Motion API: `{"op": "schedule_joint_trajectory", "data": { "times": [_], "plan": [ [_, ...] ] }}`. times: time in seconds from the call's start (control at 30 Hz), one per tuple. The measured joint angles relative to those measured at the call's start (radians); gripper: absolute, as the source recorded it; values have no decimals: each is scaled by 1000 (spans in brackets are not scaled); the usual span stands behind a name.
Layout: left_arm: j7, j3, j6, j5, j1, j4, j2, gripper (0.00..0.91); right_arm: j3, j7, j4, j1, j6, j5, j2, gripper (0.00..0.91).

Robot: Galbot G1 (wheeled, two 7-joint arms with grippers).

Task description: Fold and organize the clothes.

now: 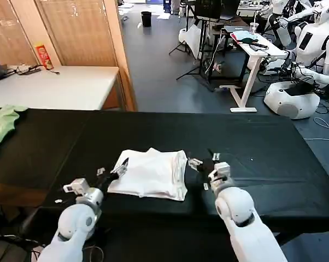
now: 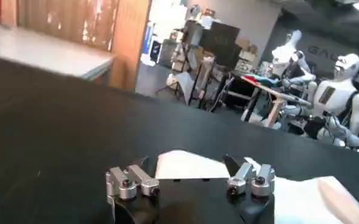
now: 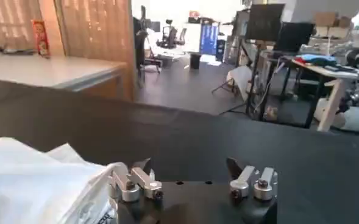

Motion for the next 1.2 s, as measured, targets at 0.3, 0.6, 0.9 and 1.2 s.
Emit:
{"op": "schedule_joint_trajectory", "data": {
  "times": [0.3, 0.6, 0.9, 1.2],
  "plan": [
    [9, -32, 11, -139, 8, 36, -7, 390, 31, -2, 48, -40, 7, 12, -16, 878],
    [17, -44, 29, -210, 24, 38, -13, 0, 33, -2, 57, -44, 7, 16, -16, 878],
    [-2, -66, 45, -187, 23, 24, -6, 0, 51, -2, 62, -52, 7, 16, -14, 878],
    [-9, -144, 41, 61, 15, -29, 126, 0, 67, -2, 63, -64, 10, 20, -7, 878]
  ]
}}
